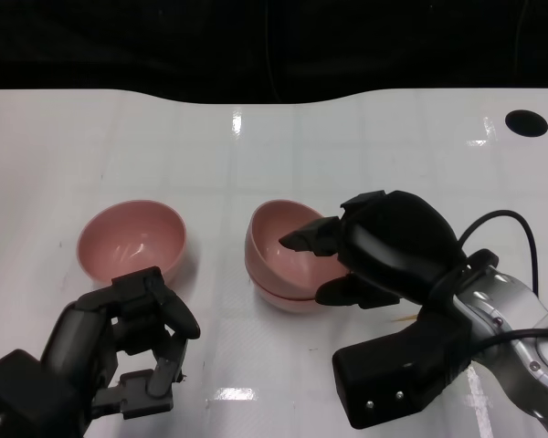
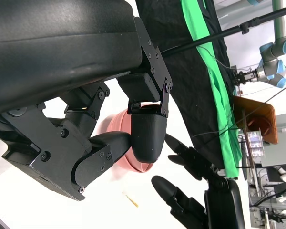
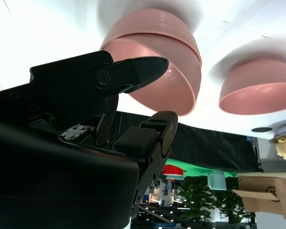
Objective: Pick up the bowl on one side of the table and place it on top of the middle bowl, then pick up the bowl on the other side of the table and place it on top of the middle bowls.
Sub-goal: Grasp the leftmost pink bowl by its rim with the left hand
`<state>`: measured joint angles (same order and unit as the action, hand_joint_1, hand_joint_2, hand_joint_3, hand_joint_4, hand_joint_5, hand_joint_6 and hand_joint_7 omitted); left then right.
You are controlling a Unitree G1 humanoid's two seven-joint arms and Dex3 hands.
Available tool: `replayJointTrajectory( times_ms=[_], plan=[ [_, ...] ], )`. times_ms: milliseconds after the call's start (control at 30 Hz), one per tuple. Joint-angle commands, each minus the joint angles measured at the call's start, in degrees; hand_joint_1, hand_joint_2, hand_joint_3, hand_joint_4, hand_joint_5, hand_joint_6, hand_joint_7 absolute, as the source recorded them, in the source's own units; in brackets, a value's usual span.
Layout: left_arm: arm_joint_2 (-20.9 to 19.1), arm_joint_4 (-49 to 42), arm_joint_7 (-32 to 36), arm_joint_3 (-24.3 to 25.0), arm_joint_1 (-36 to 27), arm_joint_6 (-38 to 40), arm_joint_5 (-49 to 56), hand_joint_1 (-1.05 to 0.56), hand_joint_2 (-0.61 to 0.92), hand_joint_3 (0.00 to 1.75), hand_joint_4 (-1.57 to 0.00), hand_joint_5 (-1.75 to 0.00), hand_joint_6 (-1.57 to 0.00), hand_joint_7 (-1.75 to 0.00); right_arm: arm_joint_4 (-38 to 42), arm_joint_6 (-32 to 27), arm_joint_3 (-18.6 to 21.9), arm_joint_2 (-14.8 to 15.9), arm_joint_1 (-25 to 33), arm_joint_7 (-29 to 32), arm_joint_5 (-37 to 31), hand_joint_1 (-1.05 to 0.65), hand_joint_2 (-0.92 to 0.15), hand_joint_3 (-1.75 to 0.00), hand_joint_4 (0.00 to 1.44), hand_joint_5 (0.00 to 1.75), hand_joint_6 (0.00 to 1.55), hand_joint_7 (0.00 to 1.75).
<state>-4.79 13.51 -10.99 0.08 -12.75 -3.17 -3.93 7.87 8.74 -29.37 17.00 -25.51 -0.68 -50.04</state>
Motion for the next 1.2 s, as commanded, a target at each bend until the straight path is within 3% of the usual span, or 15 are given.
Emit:
replayJointTrajectory(
  times_ms=[33, 167, 333, 400, 600, 667, 867, 900, 1000, 1067, 1133, 1200],
  plan=[
    [-0.85, -0.2, 0.25, 0.57, 0.07, -0.03, 0.18, -0.17, 0.42, 1.25, -0.84, -1.75, -0.87, -1.41, -1.98, 0.36, 1.65, 1.16, 1.73, 0.23, 1.16, -0.59, -0.92, -0.09, 0.61, 0.6, 0.65, 0.01],
    [-1.17, -0.81, 0.63, 0.79, 0.31, -0.69, 1.25, -0.18, 0.42, 1.25, -0.86, -1.75, -0.87, -1.42, -4.39, 1.17, 3.82, 1.57, 4.86, 1.28, 2.95, -0.58, -0.92, -0.08, 0.68, 0.64, 0.66, 0.02],
    [-1.55, -1.78, -0.15, 1.17, 0.58, -1.86, 1.16, -0.15, 0.4, 1.32, -0.88, -1.75, -0.86, -1.45, -6.27, 5.33, 7.87, 1.7, 9.63, 4.61, 8.26, -0.54, -0.92, -0.04, 0.61, 0.75, 0.71, 0.04],
    [-1.59, -1.44, -0.17, 1.31, 0.61, -1.03, 0.76, -0.15, 0.4, 1.32, -0.88, -1.74, -0.86, -1.44, -6.51, 6.92, 9.48, 1.27, 11.22, 4.74, 11.5, -0.5, -0.92, -0.04, 0.57, 0.87, 0.74, 0.05],
    [-1.37, -1.48, -0.16, 1.47, 0.74, -0.96, 0.21, -0.12, 0.4, 1.34, -0.89, -1.74, -0.87, -1.45, -7.94, 8.64, 13.49, 0.47, 16.01, 2.18, 21.56, -0.37, -0.91, -0.02, 0.58, 0.97, 0.8, 0.08],
    [-1.28, -1.67, -0.21, 1.53, 0.77, -1.29, 0.01, -0.12, 0.42, 1.31, -0.89, -1.73, -0.87, -1.45, -8.27, 9.59, 14.57, 0.55, 17.5, 1.03, 24.88, -0.25, -0.92, -0.02, 0.57, 1.04, 0.81, 0.1],
    [-1.4, -2.39, -0.64, 1.65, 1.07, -1.71, -0.58, -0.12, 0.45, 1.27, -0.88, -1.74, -0.86, -1.46, -8.36, 12.71, 17.09, 0.31, 20.46, -0.28, 30.4, -0.11, -0.9, -0.08, 0.58, 1.23, 0.92, 0.19],
    [-1.49, -2.38, -0.62, 1.61, 1.04, -1.8, -0.5, -0.13, 0.45, 1.27, -0.87, -1.74, -0.85, -1.47, -8.44, 13.17, 17.4, 0.26, 20.82, -0.38, 30.88, -0.07, -0.87, -0.14, 0.59, 1.26, 0.94, 0.24],
    [-1.24, -2.17, -0.5, 1.69, 0.84, -1.72, -1.08, -0.13, 0.46, 1.24, -0.85, -1.75, -0.83, -1.45, -9.06, 14.4, 18.54, 0.08, 22.46, -1.28, 33.75, 0.0, -0.46, -0.95, 0.68, 1.22, 0.94, 0.5],
    [-1.04, -2.27, -0.49, 1.6, 0.9, -1.78, -1.4, -0.12, 0.47, 1.24, -0.85, -1.75, -0.83, -1.44, -9.39, 15.11, 19.37, -0.05, 23.41, -1.89, 35.39, 0.04, -0.38, -1.15, 0.75, 1.19, 0.97, 0.58],
    [-1.03, -2.08, -0.43, 1.52, 0.9, -1.26, -1.61, -0.12, 0.47, 1.25, -0.85, -1.75, -0.83, -1.43, -9.69, 15.44, 19.97, -0.27, 24.15, -2.2, 36.44, 0.05, -0.36, -1.22, 0.77, 1.18, 0.99, 0.61],
    [-1.04, -1.48, -0.42, 1.63, 0.78, 0.11, -2.21, -0.14, 0.45, 1.24, -0.85, -1.75, -0.84, -1.44, -10.15, 15.59, 20.51, -0.5, 24.99, -2.25, 36.94, 0.06, -0.31, -1.4, 0.83, 1.23, 1.03, 0.7]
  ],
)
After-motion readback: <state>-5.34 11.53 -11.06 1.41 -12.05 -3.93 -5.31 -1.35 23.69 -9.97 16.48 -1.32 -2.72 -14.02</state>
